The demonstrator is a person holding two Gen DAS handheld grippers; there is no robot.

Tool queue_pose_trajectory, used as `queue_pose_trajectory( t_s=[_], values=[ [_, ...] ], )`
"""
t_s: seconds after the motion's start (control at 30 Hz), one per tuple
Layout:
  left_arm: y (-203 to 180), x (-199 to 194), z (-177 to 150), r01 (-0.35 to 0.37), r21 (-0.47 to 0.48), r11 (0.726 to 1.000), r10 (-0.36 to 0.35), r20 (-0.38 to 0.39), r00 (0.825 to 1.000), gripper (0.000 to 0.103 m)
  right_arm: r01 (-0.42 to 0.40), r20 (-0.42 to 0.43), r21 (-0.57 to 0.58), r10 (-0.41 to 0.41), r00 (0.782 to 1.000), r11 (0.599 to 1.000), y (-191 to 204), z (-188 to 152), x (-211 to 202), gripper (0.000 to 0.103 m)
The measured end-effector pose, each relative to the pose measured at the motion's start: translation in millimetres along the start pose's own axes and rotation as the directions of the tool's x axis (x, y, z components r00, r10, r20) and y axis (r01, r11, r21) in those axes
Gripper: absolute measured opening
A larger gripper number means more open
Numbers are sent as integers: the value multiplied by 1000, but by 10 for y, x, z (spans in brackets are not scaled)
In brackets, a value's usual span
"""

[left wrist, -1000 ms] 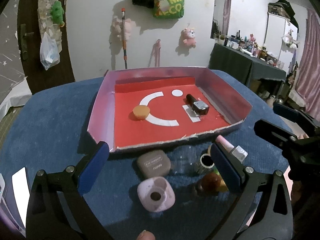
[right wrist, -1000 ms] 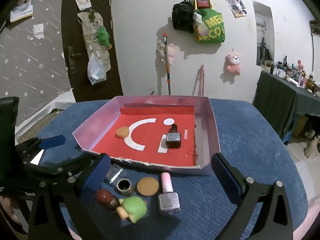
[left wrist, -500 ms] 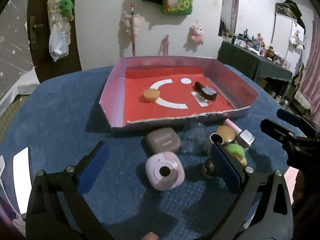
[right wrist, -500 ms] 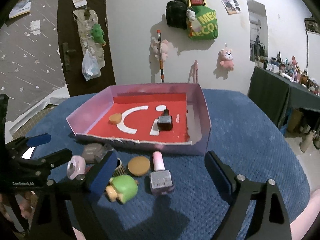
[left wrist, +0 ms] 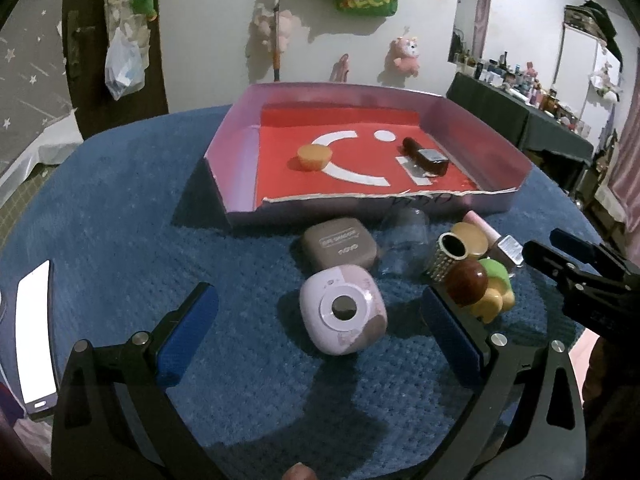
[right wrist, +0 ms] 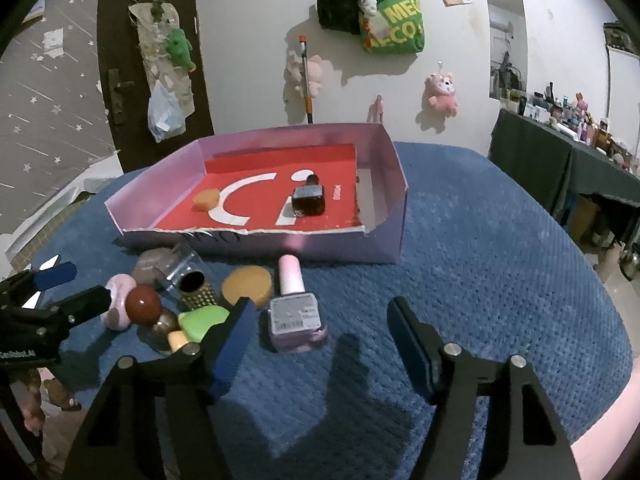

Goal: Organize rigid objects
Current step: 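Withdraw both grippers from the box back toward the remaining items, then grasp the pink round case with the left gripper while the right gripper grasps the pink-capped nail polish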

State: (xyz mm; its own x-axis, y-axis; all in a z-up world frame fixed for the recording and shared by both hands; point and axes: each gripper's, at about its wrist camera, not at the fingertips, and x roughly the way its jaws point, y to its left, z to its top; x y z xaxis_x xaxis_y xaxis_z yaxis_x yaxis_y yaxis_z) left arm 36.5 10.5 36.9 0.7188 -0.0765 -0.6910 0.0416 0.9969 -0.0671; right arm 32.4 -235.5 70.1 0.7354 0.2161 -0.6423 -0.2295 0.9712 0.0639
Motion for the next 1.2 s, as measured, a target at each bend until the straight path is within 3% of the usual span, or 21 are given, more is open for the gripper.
queue_pose_trajectory(
  t_s=[0.6, 0.97, 1.07, 1.1, 1.17, 1.2],
  values=[
    [51, 204, -126, -28, -49, 998, 25, -59, 998, 103, -9, -30, -1, 9, 1000, 1000, -20, -42, 188, 69],
    [6, 274, -173, -73, -59, 996, 70, -53, 996, 97, -12, -60, -16, 11, 998, 1000, 77, -52, 381, 58],
    [-25, 268, -181, -87, -54, 995, 85, -40, 996, 89, -4, -56, -21, 2, 998, 1000, 98, -37, 413, 54],
    [-41, 263, -180, -82, -51, 995, 80, -36, 996, 82, -2, -55, -24, 0, 999, 1000, 106, -35, 423, 53],
    [-46, 256, -170, -78, -48, 996, 77, -30, 997, 73, -15, -50, -30, 13, 999, 999, 131, -36, 426, 41],
    [-52, 250, -167, -75, -45, 996, 73, -26, 997, 68, -22, -50, -32, 20, 999, 999, 143, -38, 426, 40]
  ],
)
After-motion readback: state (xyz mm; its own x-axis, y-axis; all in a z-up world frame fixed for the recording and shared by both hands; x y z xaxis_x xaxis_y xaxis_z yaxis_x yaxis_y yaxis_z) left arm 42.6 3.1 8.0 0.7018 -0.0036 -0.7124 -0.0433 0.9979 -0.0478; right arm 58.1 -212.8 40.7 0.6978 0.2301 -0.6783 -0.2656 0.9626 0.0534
